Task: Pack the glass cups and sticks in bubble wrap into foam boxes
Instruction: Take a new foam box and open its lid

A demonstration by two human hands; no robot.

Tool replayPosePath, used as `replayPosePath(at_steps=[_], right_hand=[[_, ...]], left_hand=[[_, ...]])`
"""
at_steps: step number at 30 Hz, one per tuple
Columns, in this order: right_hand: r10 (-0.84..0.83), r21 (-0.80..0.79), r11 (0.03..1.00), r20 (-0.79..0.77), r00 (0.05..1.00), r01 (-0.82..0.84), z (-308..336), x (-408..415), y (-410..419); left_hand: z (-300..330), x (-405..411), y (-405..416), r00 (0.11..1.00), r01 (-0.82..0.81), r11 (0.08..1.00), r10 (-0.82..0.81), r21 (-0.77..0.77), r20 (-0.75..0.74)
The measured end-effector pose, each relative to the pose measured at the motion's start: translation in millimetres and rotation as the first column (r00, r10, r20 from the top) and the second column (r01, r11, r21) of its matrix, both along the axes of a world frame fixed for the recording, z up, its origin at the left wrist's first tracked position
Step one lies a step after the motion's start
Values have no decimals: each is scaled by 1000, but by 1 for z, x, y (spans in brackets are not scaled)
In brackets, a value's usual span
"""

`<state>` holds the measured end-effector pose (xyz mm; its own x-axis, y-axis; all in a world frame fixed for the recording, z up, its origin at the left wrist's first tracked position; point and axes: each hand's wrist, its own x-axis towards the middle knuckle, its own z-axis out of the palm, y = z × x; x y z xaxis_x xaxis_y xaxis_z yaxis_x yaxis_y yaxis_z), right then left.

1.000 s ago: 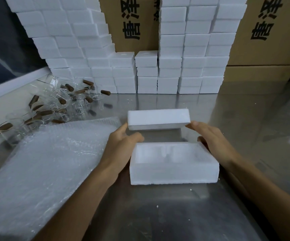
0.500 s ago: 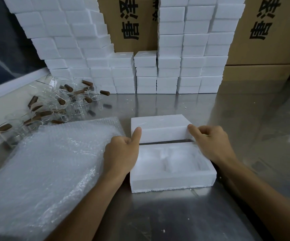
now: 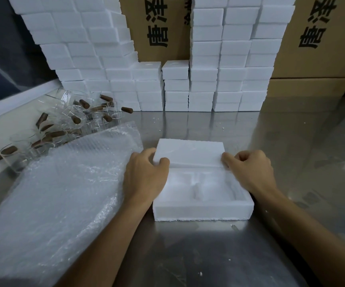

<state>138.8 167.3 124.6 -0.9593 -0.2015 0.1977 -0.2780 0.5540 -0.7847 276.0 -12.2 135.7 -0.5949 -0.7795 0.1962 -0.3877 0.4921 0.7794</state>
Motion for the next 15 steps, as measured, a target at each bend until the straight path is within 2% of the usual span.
replayPosePath(at_steps=[6,10,15], right_hand=[[61,-53,997,-2,998,-61,4,3,-23],[91,142,986,-49,995,-83,11,-1,-30],[134,389,921,-260,956,-24,28,-9,-59]], left_hand=[[-2,2,-15,997,12,999,-15,-35,-71],[-4,2,-21,992,15,999,-20,-46,-121],[-8,1,-25,983,85,993,-70,83,-170]])
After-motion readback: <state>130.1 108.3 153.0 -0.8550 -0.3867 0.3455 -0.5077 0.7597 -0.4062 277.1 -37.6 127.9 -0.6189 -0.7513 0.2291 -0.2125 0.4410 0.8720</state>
